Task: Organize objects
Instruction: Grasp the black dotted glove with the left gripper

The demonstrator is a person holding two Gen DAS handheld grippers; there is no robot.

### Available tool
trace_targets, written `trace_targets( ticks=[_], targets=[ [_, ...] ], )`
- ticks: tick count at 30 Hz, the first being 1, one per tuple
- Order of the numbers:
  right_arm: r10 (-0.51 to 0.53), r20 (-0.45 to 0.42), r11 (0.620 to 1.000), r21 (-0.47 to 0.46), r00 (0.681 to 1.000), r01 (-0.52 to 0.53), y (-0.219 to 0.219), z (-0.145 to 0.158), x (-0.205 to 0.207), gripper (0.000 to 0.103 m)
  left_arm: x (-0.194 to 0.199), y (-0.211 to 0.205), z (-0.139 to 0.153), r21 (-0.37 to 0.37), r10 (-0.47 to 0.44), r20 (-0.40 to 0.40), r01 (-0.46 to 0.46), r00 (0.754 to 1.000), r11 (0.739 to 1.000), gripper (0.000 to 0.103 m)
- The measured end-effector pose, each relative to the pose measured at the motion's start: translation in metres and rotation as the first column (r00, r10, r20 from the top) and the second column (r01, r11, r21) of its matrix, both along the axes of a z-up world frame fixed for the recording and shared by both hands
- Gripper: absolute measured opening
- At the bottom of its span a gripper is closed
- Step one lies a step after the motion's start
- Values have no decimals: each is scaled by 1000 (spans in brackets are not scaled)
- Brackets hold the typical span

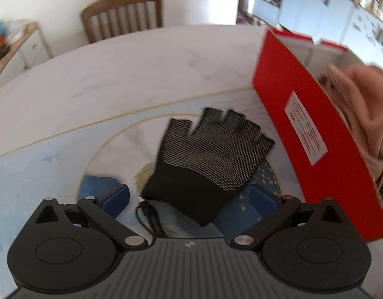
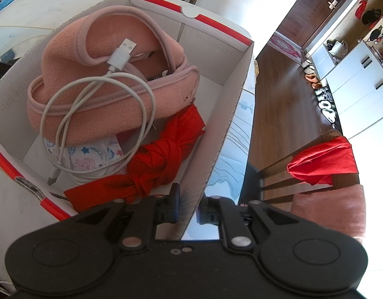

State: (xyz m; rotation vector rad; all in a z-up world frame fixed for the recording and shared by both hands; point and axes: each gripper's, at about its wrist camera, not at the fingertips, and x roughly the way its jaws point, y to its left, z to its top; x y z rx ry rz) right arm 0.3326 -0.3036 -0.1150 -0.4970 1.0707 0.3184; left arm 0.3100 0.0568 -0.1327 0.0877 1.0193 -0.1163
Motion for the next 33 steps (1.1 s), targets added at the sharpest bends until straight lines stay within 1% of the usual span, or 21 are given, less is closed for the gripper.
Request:
trace_targets(
  ticks=[4, 7, 12, 15, 16, 17, 18, 19, 20, 21, 23, 26, 28, 31, 33],
  targets=[
    [-2, -2, 1000, 0, 1000, 2, -5, 0, -3, 12, 6, -8, -14, 33, -49, -56, 51, 997, 998, 103],
    [-2, -3, 1000, 1, 1000, 2, -9, 0, -4, 12, 5, -6, -20, 37, -67, -73, 70, 995, 997, 103],
    [-4, -3, 1000, 2, 1000, 4, -16, 0, -6, 12, 6, -2, -24, 65, -62, -56, 66, 996, 996, 102],
    [-3, -3, 1000, 1, 1000, 3, -15, 0, -6, 12, 8, 1, -22, 52, -57, -46, 59, 997, 997, 101],
    [-4, -3, 1000, 1, 1000, 4, -15, 0, -6, 12, 8, 2, -20, 42, -57, -44, 59, 997, 997, 97],
    [-4, -3, 1000, 1, 1000, 4, -14, 0, -6, 12, 9, 2, -20, 35, -57, -44, 59, 997, 998, 86],
    [-4, -4, 1000, 0, 1000, 4, -15, 0, -6, 12, 9, 3, -20, 29, -55, -48, 56, 997, 998, 78],
    [-3, -4, 1000, 0, 1000, 3, -15, 0, -6, 12, 10, 3, -20, 21, -51, -59, 53, 997, 998, 63],
    [-3, -4, 1000, 0, 1000, 3, -14, 0, -6, 12, 11, 4, -21, 10, -48, -68, 49, 997, 999, 55],
    [-3, -4, 1000, 0, 1000, 3, -17, -1, -7, 12, 11, 5, -21, -5, -42, -72, 42, 996, 999, 52],
    [-4, -4, 1000, 0, 1000, 4, -13, 0, -6, 12, 9, 6, -19, -21, -39, -66, 38, 997, 999, 39],
    [-3, -4, 1000, 0, 1000, 3, -13, 0, -6, 12, 7, 7, -12, -56, -30, -54, 27, 998, 998, 27],
    [-3, -4, 1000, 1, 1000, 3, -14, 0, -7, 12, 5, 6, -5, -75, -36, -39, 33, 999, 997, 15],
    [-2, -3, 1000, 1, 1000, 2, -15, 0, -7, 12, 4, 3, 5, -79, -41, -15, 40, 999, 996, 8],
    [-3, -3, 1000, 2, 1000, 3, -18, 0, -8, 12, 5, 3, 11, -86, -41, 1, 41, 999, 995, 6]
  ],
)
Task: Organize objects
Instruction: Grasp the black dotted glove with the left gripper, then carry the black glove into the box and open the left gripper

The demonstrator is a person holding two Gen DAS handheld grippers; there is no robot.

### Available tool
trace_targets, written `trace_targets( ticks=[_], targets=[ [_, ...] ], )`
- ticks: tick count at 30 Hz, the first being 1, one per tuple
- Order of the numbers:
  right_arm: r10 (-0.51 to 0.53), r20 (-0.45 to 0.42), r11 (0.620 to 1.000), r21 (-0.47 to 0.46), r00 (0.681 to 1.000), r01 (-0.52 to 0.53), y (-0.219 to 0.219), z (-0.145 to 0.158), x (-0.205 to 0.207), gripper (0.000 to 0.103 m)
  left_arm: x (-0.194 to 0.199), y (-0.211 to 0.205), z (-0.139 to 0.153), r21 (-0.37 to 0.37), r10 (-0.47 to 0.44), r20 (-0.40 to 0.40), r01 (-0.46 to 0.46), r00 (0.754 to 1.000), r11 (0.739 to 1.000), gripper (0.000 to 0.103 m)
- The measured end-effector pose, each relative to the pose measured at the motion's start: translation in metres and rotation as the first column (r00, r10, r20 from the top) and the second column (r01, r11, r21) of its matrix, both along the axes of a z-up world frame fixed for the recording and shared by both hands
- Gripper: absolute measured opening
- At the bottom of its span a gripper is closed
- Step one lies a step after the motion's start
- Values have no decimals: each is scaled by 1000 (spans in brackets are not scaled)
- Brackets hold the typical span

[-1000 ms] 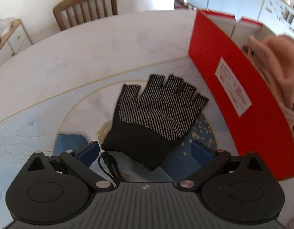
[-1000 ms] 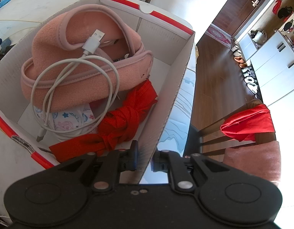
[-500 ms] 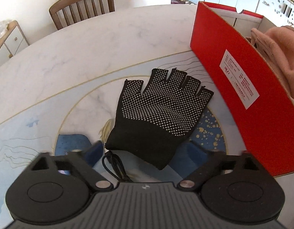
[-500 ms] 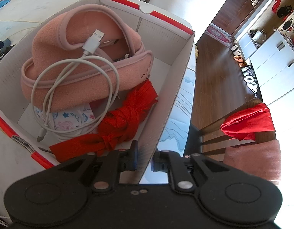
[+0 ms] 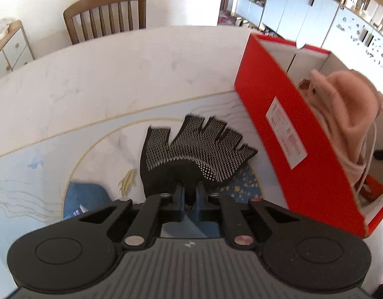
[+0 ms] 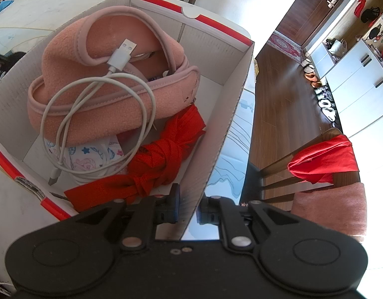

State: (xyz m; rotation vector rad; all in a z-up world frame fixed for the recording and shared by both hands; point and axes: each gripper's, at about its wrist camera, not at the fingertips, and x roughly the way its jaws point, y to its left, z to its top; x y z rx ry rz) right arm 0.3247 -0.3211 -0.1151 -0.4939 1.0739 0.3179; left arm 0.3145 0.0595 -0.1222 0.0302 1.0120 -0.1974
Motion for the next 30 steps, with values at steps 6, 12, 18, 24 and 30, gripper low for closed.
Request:
trace_targets(
  ticks=[6, 12, 18, 24, 30],
  targets=[
    [0, 0, 1000, 0, 1000, 0, 1, 1, 1, 12, 3, -7, 21, 23, -24, 46, 23, 999, 999, 5],
    [1, 0, 1000, -1, 1000, -1, 1, 1, 0, 12, 7, -10, 53, 4, -45, 87, 45, 995, 999, 5],
    [0, 0, 1000, 0, 1000, 0, 4, 1, 1, 12, 11, -17, 93, -19, -83, 139, 87, 987, 996, 5],
    [1, 0, 1000, -1, 1000, -1, 2, 1, 0, 12, 12, -34, 136, -38, -151, 202, 162, 968, 986, 5],
    [1, 1, 1000, -1, 1000, -1, 4, 1, 1, 12, 13, -66, 171, -42, -233, 259, 252, 937, 967, 5]
  ],
)
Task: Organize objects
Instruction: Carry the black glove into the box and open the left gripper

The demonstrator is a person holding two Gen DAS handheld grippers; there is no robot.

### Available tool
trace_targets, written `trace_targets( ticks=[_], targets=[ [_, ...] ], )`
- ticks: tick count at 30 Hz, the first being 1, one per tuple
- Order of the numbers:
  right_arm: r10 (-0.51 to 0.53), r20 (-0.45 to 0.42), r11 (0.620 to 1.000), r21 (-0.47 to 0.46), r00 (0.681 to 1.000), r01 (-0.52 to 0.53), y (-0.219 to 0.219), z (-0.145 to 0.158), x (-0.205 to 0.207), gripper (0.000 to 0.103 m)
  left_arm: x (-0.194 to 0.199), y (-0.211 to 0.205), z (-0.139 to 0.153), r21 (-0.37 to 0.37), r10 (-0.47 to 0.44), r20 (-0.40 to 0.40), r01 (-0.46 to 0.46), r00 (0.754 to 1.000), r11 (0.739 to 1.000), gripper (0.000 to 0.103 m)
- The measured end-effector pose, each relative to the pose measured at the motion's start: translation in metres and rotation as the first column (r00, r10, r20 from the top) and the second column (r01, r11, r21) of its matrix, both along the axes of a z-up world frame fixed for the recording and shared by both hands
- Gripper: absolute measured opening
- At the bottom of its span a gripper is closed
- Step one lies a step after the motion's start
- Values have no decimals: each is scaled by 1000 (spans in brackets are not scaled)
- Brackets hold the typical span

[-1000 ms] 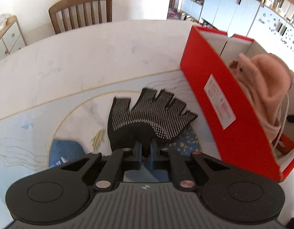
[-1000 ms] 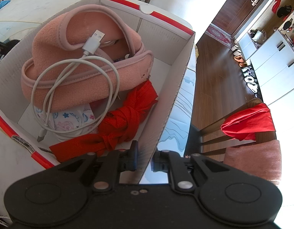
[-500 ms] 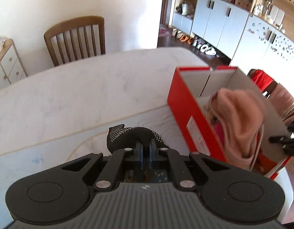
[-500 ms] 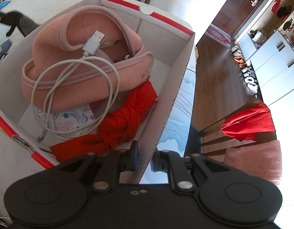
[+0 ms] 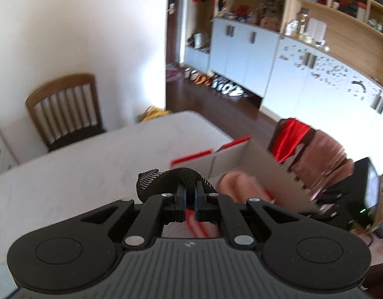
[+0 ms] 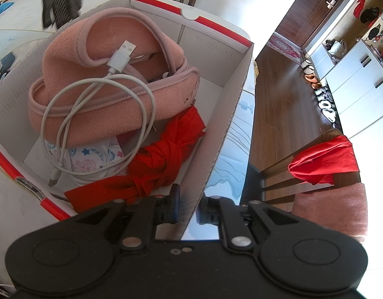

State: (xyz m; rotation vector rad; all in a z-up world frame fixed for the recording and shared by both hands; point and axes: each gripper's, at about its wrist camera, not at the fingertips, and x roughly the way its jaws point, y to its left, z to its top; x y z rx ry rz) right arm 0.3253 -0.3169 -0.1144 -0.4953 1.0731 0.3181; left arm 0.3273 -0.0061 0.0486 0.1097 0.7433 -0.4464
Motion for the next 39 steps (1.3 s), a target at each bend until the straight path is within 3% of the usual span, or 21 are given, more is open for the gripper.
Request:
trace_targets(
  ticks=[6, 14, 18, 24, 39],
  targets=[
    [0, 0, 1000, 1, 1000, 0, 0, 0, 0, 12, 4, -34, 20, -31, -88, 36, 89, 996, 996, 5],
    [0, -1, 1000, 3, 1000, 0, -5, -1, -1, 12, -5, -83, 22, -60, -232, 46, 234, 972, 970, 5],
    [1, -1, 1000, 3, 1000, -1, -7, -1, -2, 12, -7, -107, 3, -28, -296, 7, 296, 955, 955, 5],
    [1, -1, 1000, 3, 1000, -1, -10, -1, -3, 12, -9, -126, -36, 11, -321, -85, 323, 943, 946, 5],
    [0, -1, 1000, 1, 1000, 0, 6, -2, 3, 10, -1, -115, -110, 36, -264, -276, 284, 924, 958, 5]
  ],
)
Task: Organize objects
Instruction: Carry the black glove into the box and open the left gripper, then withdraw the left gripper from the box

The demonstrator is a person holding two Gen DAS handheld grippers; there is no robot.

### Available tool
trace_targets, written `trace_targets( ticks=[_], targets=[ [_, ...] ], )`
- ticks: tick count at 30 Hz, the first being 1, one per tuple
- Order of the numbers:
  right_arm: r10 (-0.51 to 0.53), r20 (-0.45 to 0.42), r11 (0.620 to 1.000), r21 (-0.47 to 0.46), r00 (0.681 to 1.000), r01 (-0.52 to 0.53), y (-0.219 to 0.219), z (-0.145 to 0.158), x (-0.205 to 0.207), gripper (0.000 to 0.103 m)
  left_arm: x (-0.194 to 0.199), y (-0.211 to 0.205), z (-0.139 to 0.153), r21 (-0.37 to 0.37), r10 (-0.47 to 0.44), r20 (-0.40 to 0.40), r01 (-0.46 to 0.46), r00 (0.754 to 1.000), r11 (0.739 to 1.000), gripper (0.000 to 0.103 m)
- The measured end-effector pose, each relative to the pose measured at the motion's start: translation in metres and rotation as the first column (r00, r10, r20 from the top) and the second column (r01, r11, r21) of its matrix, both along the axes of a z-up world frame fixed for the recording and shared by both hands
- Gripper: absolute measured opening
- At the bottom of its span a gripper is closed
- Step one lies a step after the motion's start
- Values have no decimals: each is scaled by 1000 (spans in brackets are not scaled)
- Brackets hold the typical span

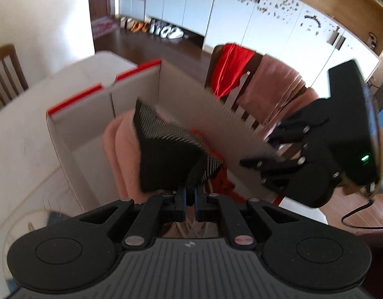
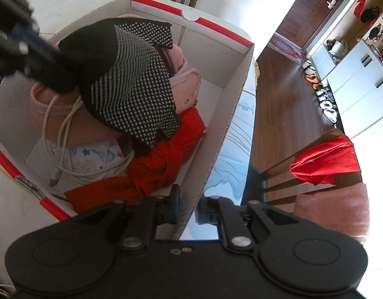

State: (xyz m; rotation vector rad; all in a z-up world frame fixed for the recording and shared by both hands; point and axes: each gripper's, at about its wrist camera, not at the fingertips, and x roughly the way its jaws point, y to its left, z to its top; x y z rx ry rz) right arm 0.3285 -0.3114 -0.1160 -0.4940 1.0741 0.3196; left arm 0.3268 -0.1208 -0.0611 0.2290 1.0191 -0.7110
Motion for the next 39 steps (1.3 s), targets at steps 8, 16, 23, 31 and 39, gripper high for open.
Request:
trace_targets(
  ticks=[8, 16, 23, 31, 39],
  targets=[
    [-1, -8, 1000, 9, 1000, 1, 2, 1, -2, 10, 2, 6, -23, 34, 26, -58, -24, 998, 999, 5],
    [-2, -10, 1000, 8, 1000, 2, 3, 1, -4, 10, -5, 6, -29, 56, 32, -72, -27, 997, 998, 5],
    [-1, -11, 1000, 10, 1000, 1, -1, -2, -1, 10, -16, 11, -24, 32, 38, -62, -36, 997, 999, 23],
    [-1, -12, 1000, 10, 1000, 1, -1, -2, 0, 10, -30, 26, -3, -19, 87, -29, -88, 996, 996, 54],
    [5, -12, 1000, 9, 1000, -5, -1, -2, 0, 10, -37, 50, 22, -44, 189, 31, -188, 981, 981, 56]
  ],
)
